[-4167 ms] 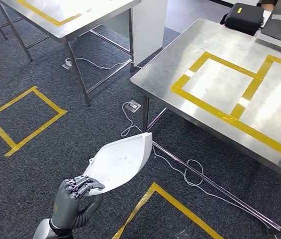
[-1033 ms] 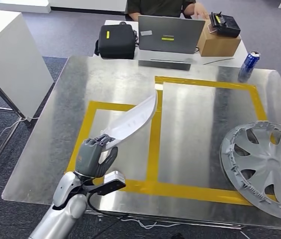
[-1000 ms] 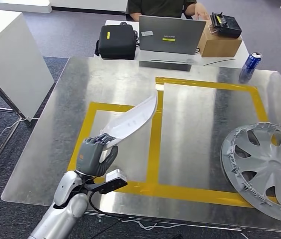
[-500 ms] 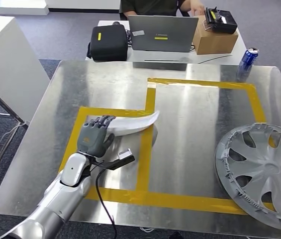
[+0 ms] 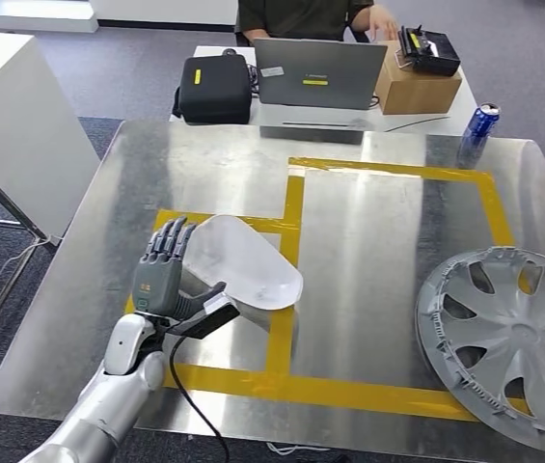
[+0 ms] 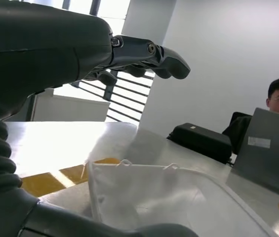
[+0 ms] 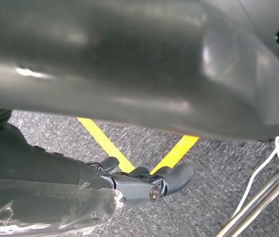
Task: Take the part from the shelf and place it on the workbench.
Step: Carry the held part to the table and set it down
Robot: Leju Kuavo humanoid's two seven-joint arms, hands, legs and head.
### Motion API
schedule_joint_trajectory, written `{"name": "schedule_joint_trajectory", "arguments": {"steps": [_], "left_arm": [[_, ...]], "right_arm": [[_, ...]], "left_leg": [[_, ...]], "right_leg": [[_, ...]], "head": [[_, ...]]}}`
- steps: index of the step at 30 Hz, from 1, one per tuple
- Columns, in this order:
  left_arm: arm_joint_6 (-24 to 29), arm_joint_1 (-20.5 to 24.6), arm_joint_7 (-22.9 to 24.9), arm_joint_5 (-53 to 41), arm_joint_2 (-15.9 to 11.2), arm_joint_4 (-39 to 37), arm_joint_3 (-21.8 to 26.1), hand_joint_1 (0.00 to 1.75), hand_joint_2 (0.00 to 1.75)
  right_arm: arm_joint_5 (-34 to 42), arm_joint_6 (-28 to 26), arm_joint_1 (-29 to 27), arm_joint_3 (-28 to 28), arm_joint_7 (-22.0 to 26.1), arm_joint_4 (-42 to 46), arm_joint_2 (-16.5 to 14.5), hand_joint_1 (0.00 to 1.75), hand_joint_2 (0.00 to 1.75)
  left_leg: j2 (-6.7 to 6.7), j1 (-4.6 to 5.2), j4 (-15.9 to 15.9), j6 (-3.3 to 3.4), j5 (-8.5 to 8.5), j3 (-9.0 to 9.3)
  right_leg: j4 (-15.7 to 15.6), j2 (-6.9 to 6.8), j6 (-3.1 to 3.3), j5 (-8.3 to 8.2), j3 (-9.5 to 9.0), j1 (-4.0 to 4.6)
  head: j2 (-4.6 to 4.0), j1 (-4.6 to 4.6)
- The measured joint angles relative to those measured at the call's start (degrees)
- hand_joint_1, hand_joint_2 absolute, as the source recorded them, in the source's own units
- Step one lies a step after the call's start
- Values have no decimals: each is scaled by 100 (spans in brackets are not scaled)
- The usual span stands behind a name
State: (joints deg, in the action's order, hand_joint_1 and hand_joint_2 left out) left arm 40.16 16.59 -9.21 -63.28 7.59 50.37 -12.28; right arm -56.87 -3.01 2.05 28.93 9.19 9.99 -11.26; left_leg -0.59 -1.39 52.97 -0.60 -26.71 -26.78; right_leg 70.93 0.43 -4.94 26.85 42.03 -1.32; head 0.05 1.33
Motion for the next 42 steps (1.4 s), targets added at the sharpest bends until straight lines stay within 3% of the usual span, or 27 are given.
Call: {"name": "schedule_joint_trajectory", "arguments": {"steps": [2, 3, 4, 6, 8, 9, 12, 13, 14, 15, 17, 19, 20, 23, 24, 25, 27, 28, 29, 30, 31, 33, 35, 37, 39, 40, 42], "left_arm": [[3, -256, -365, 446, -14, 362, 167, 0, 0], [5, -410, -572, 719, -27, 578, 274, 0, 0], [7, -570, -796, 1035, -48, 791, 395, 0, 0], [-12, -888, -1283, 1774, -95, 1148, 667, 0, 0], [-75, -1153, -1766, 2494, -142, 1389, 975, 0, 0], [-109, -1251, -1944, 2727, -162, 1471, 1122, 0, 0], [-156, -1430, -2179, 2925, -209, 1613, 1451, 0, 0], [-160, -1468, -2200, 2932, -219, 1635, 1522, 0, 0], [-163, -1502, -2209, 2962, -227, 1647, 1582, 0, 0], [-193, -1537, -2235, 3052, -233, 1655, 1649, 0, 0], [-382, -1591, -2412, 3467, -256, 1626, 1849, 0, 0], [-820, -1592, -2731, 4116, -279, 1469, 2206, 0, 0], [-1085, -1591, -2849, 4442, -290, 1348, 2418, 0, 0], [-1612, -1677, -2941, 5160, -322, 919, 3092, 0, 0], [-1621, -1706, -2941, 5277, -329, 746, 3320, 0, 0], [-1582, -1720, -2942, 5365, -339, 539, 3540, 0, 0], [-1595, -1721, -2942, 5644, -386, -14, 3992, 0, 0], [-1657, -1718, -2942, 5840, -427, -357, 4233, 0, 0], [-1719, -1714, -2937, 6026, -471, -730, 4488, 0, 0], [-1744, -1712, -2921, 6170, -513, -1103, 4741, 0, 0], [-1727, -1707, -2895, 6259, -544, -1451, 4963, 0, 0], [-1619, -1684, -2835, 6297, -575, -2015, 5322, 0, 0], [-1543, -1636, -2807, 6290, -589, -2406, 5543, 0, 0], [-1500, -1603, -2786, 6282, -610, -2688, 5694, 0, 0], [-1389, -1591, -2654, 6202, -636, -2896, 5804, 0, 0], [-1274, -1575, -2509, 6105, -649, -2983, 5835, 0, 0], [-964, -1519, -2041, 5777, -648, -3155, 5850, 0, 0]], "right_arm": [[42, -17, -8, 1, 40, -2, 1, 0, 0], [64, -22, -8, 2, 59, -4, -4, 0, 0], [86, -26, -12, 7, 69, -5, -9, 0, 0], [118, -26, -28, 21, 74, -7, -13, 0, 0], [136, -24, -46, 43, 74, -7, -11, 0, 0], [140, -23, -49, 54, 74, -7, -11, 0, 0], [143, -21, -49, 80, 74, -7, -11, 0, 0], [144, -16, -46, 86, 73, -7, -11, 0, 0], [144, 1, -43, 95, 69, -7, -11, 0, 0], [144, 33, -39, 102, 65, -7, -11, 0, 0], [159, 119, -29, 114, 64, -7, -11, 0, 0], [179, 175, -46, 123, 77, -5, -11, 0, 0], [184, 191, -62, 131, 79, -5, -11, 0, 0], [184, 219, -111, 165, 57, -6, -13, 0, 0], [181, 232, -124, 180, 43, -7, -13, 0, 0], [173, 247, -134, 193, 25, -7, -13, 0, 0], [144, 277, -139, 212, -5, -7, -12, 0, 0], [121, 291, -138, 215, -17, -7, -11, 0, 0], [97, 302, -137, 216, -26, -7, -11, 0, 0], [72, 314, -137, 217, -34, -7, -11, 0, 0], [50, 326, -137, 217, -40, -7, -11, 0, 0], [22, 340, -130, 217, -48, -7, -11, 0, 0], [8, 349, -121, 217, -51, -7, -12, 0, 0], [-3, 357, -124, 218, -55, -7, -13, 0, 0], [-12, 360, -123, 220, -60, -7, -14, 0, 0], [-16, 360, -126, 221, -62, -7, -15, 0, 0], [-22, 360, -138, 222, -68, -7, -14, 0, 0]], "left_leg": [[-5, -64, 106, -117, -112, 7], [-4, -75, 192, -182, -174, -20], [-3, -72, 260, -235, -213, -53], [0, -55, 331, -306, -219, -110], [3, -69, 374, -345, -272, -136], [5, -69, 514, -351, -390, -203], [7, -24, 1582, -321, -985, -718], [7, -9, 1895, -298, -1096, -867], [7, 6, 2025, -266, -1097, -925], [7, 23, 1914, -226, -985, -857], [110, 73, 1207, -139, -644, -446], [299, 126, 572, -95, -454, -118], [358, 151, 443, -81, -425, -72], [226, 168, 380, 0, -242, -169], [180, 158, 365, 35, -161, -222], [135, 146, 350, 65, -79, -289], [52, 142, 353, 92, 45, -440], [15, 144, 357, 91, 103, -521], [-20, 146, 361, 86, 160, -598], [-61, 147, 365, 77, 214, -668], [-108, 146, 367, 65, 263, -728], [-212, 137, 373, 28, 351, -819], [-329, 116, 365, -33, 448, -877], [-458, 99, 305, -113, 578, -923], [-401, 113, 313, -193, 551, -1020], [-299, 124, 461, -232, 409, -1103], [-70, 125, 1152, -294, -72, -1351]], "right_leg": [[-676, 7, -107, -332, -328, -57], [-928, 23, -105, -406, -456, -75], [-1040, 42, -68, -401, -512, -82], [-991, 70, 92, -340, -469, -70], [-957, 72, 206, -331, -429, -55], [-960, 68, 254, -337, -415, -49], [-988, 25, 365, -395, -349, -9], [-992, 10, 395, -423, -316, 11], [-993, 1, 417, -456, -280, 31], [-994, -5, 430, -494, -240, 49], [-994, -21, 429, -586, -165, 73], [-996, -46, 391, -670, -128, 90], [-1016, -68, 359, -712, -135, 92], [-1125, -165, 245, -793, -152, 79], [-1065, -162, 211, -676, -115, 78], [-878, -141, 182, -449, -46, 79], [-180, -86, 158, 154, 132, 85], [178, -74, 157, 359, 182, 91], [392, -67, 164, 439, 152, 99], [400, -59, 176, 410, 18, 107], [177, -34, 193, 306, -230, 111], [-658, 192, 244, 193, -873, 100], [-1211, 408, 269, 214, -1240, 97], [-1306, 365, 298, 160, -1242, 105], [-1373, 223, 368, 51, -1185, 85], [-1405, 142, 398, 3, -1160, 73], [-1418, -43, 440, -43, -1119, 80]], "head": [[0, -17], [1, -43], [2, -45], [2, -23], [2, 23], [2, 32], [2, 58], [2, 60], [2, 58], [2, 57], [2, 58], [2, 63], [2, 68], [2, 72], [2, 66], [2, 61], [2, 52], [2, 52], [2, 56], [2, 56], [2, 57], [2, 60], [2, 57], [2, 46], [2, 59], [2, 77], [2, 107]]}}
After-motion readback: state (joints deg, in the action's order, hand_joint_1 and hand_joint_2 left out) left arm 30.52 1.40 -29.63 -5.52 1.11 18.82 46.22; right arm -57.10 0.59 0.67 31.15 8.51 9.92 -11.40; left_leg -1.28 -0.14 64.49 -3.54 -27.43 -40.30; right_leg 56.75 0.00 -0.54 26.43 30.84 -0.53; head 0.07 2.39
